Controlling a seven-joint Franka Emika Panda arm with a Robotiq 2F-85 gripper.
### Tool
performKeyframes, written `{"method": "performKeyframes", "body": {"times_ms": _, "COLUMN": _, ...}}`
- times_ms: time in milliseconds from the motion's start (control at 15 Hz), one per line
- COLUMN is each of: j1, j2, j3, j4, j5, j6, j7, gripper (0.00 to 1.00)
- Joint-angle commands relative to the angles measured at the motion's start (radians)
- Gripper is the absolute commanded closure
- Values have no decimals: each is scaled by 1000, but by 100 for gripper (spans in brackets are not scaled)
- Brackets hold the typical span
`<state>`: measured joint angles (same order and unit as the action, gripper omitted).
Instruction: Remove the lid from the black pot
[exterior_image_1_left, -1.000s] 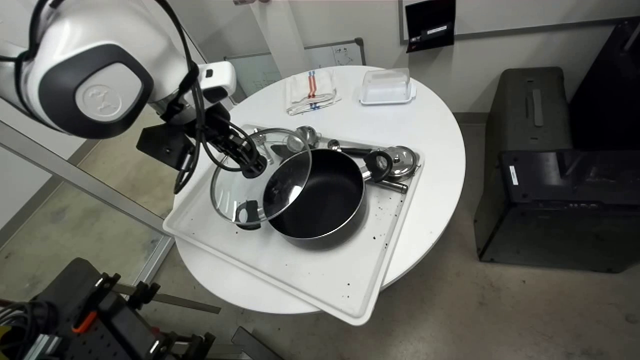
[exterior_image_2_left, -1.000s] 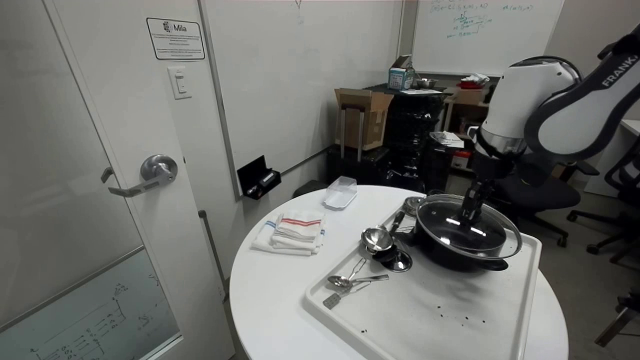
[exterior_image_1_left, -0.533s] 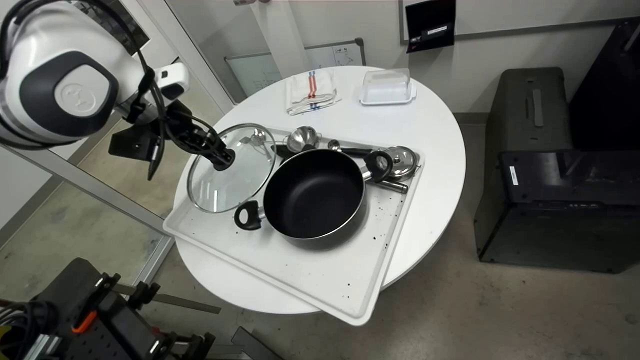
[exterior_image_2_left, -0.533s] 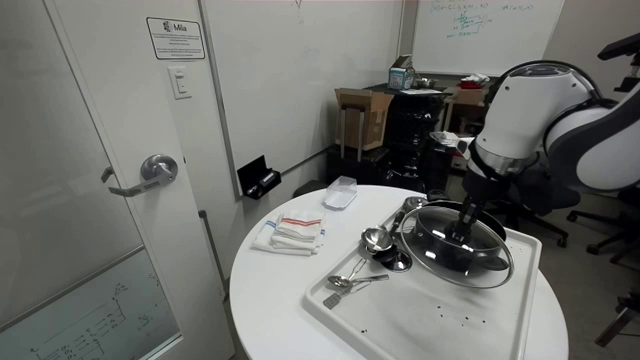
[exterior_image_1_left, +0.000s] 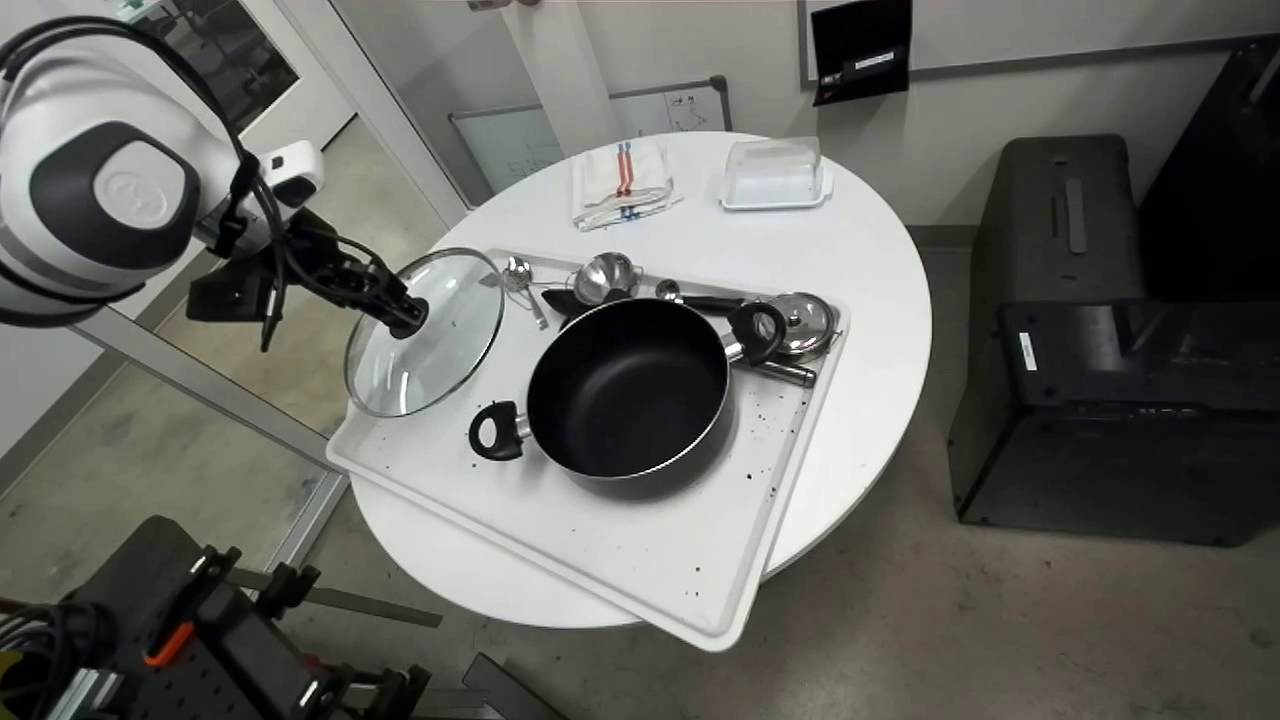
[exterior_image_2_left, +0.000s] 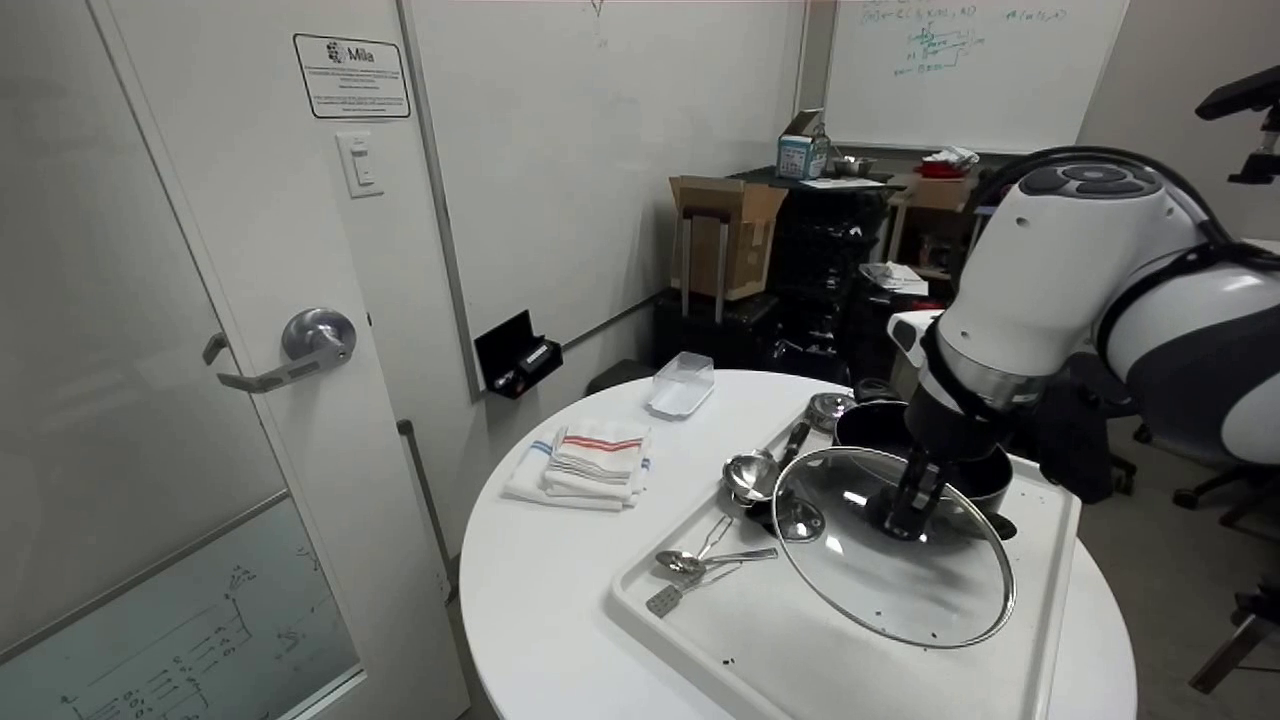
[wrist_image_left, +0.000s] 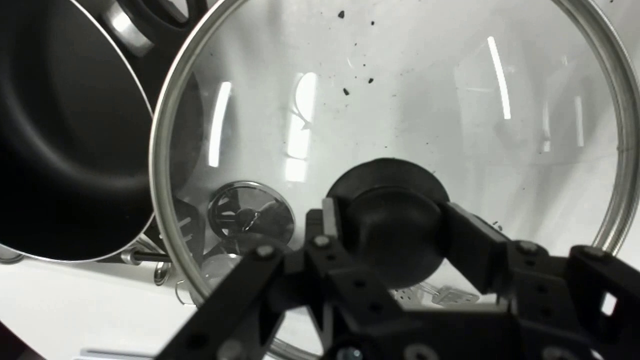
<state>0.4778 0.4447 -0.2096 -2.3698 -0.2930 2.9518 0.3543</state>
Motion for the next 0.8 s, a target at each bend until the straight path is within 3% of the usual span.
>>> {"method": "performKeyframes", "body": {"times_ms": 0, "j1": 61, "j2": 70, "j3": -52, "j4": 50, "j5": -21, "j6": 49, "j7": 42, "gripper": 73}}
{"method": "performKeyframes", "body": {"times_ms": 733, "j1": 137, "j2": 269, "j3": -111, "j4": 133, "j5": 58, "j6": 106, "j7": 0, "gripper": 73}}
